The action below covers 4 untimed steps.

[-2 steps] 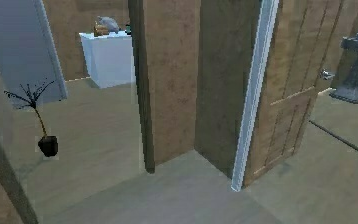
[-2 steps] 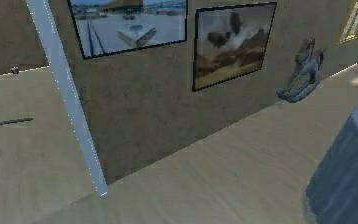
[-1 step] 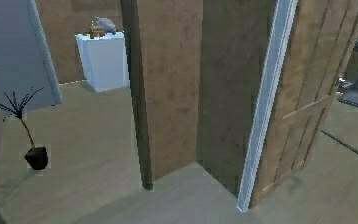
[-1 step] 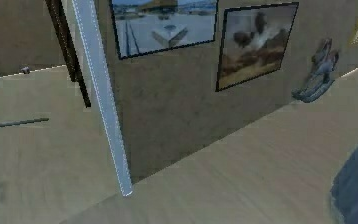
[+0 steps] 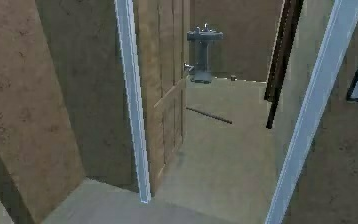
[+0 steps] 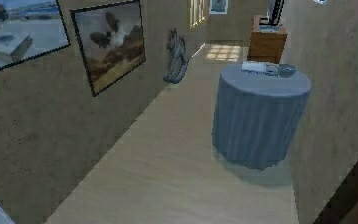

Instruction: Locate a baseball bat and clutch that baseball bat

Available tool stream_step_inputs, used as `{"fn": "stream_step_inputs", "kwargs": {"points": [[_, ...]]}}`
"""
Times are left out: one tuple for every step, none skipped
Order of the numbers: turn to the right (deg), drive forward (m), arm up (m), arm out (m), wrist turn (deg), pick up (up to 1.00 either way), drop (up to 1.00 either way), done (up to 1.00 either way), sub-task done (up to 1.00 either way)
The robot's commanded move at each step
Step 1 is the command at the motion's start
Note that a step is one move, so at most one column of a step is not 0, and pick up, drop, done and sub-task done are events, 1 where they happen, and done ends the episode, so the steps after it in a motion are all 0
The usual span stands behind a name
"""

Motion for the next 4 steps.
{"fn": "stream_step_inputs", "kwargs": {"points": [[0.0, 0.9, 0.0, 0.0, 0.0, 0.0, 0.0, 0.0, 0.0], [15.0, 0.0, 0.0, 0.0, 0.0, 0.0, 0.0, 0.0, 0.0], [0.0, 0.45, 0.0, 0.0, 0.0, 0.0, 0.0, 0.0, 0.0], [15.0, 0.0, 0.0, 0.0, 0.0, 0.0, 0.0, 0.0, 0.0]]}}
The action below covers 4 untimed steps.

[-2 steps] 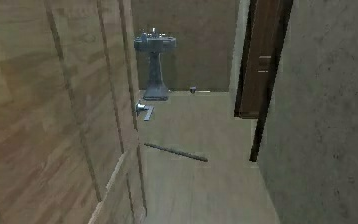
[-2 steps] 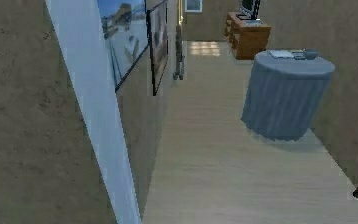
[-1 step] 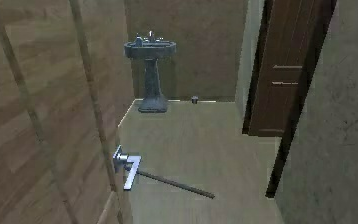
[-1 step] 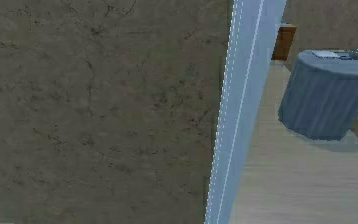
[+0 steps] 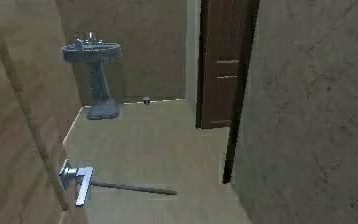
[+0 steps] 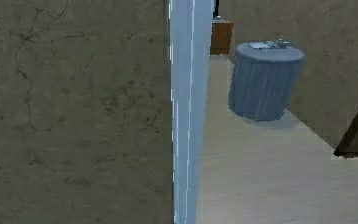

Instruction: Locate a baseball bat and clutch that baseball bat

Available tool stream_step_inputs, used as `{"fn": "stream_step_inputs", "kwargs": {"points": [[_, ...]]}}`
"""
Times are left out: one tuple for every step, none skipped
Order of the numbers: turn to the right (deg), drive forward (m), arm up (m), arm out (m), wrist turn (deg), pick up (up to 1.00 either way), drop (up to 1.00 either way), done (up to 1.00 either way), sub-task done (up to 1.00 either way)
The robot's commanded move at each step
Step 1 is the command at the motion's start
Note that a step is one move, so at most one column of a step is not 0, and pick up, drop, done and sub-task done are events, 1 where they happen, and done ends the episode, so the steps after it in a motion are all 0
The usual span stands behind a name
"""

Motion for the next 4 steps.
{"fn": "stream_step_inputs", "kwargs": {"points": [[0.0, 1.0, 0.0, 0.0, 0.0, 0.0, 0.0, 0.0, 0.0], [0.0, 0.55, 0.0, 0.0, 0.0, 0.0, 0.0, 0.0, 0.0], [45.0, 0.0, 0.0, 0.0, 0.0, 0.0, 0.0, 0.0, 0.0], [6.0, 0.0, 0.0, 0.0, 0.0, 0.0, 0.0, 0.0, 0.0]]}}
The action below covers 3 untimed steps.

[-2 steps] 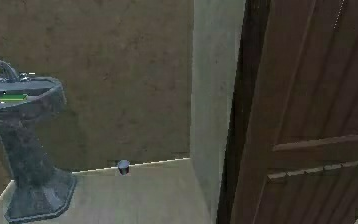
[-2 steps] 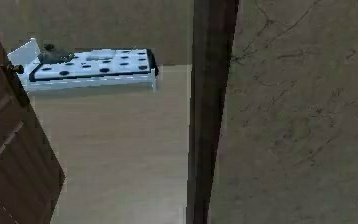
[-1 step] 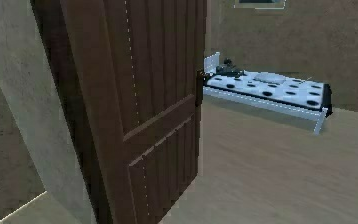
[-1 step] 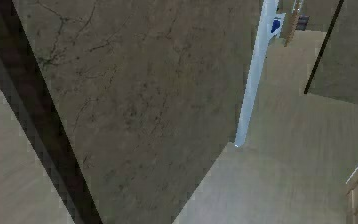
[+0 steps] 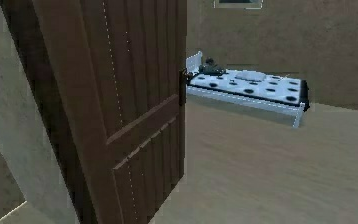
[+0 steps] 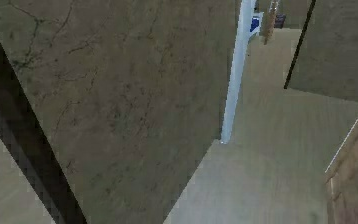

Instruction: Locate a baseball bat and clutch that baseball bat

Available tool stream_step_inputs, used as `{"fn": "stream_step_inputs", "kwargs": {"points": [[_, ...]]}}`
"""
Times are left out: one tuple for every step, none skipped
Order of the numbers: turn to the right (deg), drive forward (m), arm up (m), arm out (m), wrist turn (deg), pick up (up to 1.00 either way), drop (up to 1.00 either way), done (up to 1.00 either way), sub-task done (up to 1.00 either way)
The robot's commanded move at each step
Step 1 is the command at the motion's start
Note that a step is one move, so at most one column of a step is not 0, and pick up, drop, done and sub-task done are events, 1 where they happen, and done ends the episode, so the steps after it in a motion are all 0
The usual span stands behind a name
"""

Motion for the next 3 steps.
{"fn": "stream_step_inputs", "kwargs": {"points": [[0.0, 0.7, 0.0, 0.0, 0.0, 0.0, 0.0, 0.0, 0.0], [39.0, 0.0, 0.0, 0.0, 0.0, 0.0, 0.0, 0.0, 0.0], [0.0, 1.0, 0.0, 0.0, 0.0, 0.0, 0.0, 0.0, 0.0]]}}
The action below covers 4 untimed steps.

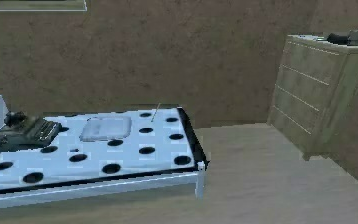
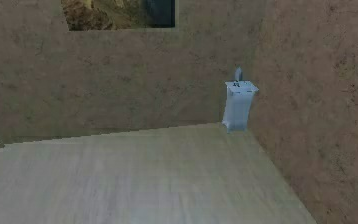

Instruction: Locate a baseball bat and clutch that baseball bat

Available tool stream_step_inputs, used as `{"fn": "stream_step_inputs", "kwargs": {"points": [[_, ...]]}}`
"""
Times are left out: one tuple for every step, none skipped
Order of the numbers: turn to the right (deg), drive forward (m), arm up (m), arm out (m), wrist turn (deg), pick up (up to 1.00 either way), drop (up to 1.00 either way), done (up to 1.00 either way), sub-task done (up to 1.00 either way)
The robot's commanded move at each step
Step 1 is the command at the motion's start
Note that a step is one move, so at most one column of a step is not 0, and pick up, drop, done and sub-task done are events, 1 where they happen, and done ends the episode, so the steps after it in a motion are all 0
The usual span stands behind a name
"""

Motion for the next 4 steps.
{"fn": "stream_step_inputs", "kwargs": {"points": [[0.0, 0.8, 0.0, 0.0, 0.0, 0.0, 0.0, 0.0, 0.0], [-45.0, 0.0, 0.0, 0.0, 0.0, 0.0, 0.0, 0.0, 0.0], [-45.0, 0.0, 0.0, 0.0, 0.0, 0.0, 0.0, 0.0, 0.0], [-12.0, 0.0, 0.0, 0.0, 0.0, 0.0, 0.0, 0.0, 0.0]]}}
